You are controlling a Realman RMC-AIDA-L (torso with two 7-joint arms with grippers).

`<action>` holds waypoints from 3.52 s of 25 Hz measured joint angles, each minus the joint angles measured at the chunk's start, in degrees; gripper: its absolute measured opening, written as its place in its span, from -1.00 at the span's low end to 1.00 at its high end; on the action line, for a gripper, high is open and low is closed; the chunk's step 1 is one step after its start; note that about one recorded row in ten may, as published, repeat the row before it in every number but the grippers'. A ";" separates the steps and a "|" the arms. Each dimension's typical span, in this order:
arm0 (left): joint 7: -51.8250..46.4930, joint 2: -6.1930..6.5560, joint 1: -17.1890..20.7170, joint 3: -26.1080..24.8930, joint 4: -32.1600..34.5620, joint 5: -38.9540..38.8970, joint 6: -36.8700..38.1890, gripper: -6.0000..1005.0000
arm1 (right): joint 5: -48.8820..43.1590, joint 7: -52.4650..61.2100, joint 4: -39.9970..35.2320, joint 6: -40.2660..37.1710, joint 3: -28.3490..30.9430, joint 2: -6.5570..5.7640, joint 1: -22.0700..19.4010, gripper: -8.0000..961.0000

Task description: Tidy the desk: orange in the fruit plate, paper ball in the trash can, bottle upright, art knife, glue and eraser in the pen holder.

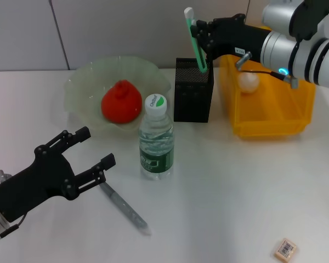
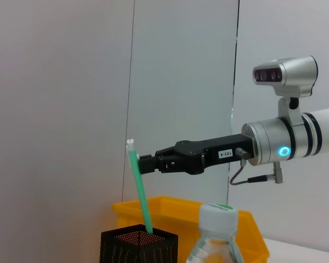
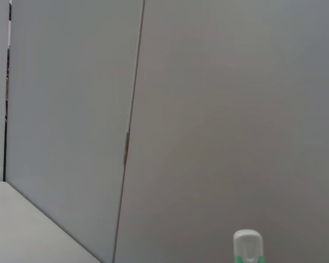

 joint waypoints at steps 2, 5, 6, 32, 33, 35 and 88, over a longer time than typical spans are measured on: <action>0.03 0.00 0.00 0.00 0.00 0.00 0.00 0.65 | 0.94 -0.95 -0.81 0.01 0.00 0.01 0.00 -0.71; 0.05 0.00 0.06 0.00 0.00 0.03 -0.02 0.65 | 1.21 -1.39 -1.52 0.06 0.00 0.03 0.00 -0.71; 0.06 0.00 0.12 0.04 0.00 0.12 -0.03 0.65 | 1.21 -1.61 -1.62 0.06 0.00 0.03 -0.01 -0.71; 0.09 0.01 0.53 0.09 -0.08 0.03 0.23 0.65 | 1.66 -1.73 -1.61 -0.01 -0.52 0.11 -0.79 -0.08; 0.09 0.03 0.53 0.09 -0.09 0.02 0.25 0.65 | 1.73 -1.74 -1.39 -0.16 -0.41 0.11 -0.85 -0.04; 0.09 0.07 0.53 0.07 -0.08 0.00 0.36 0.65 | 2.16 -1.78 -0.38 -0.75 -0.31 0.11 -1.30 0.05; -0.03 0.43 1.41 0.08 0.45 0.74 2.78 0.65 | -52.70 56.44 55.81 -49.98 -4.71 0.07 -20.29 0.58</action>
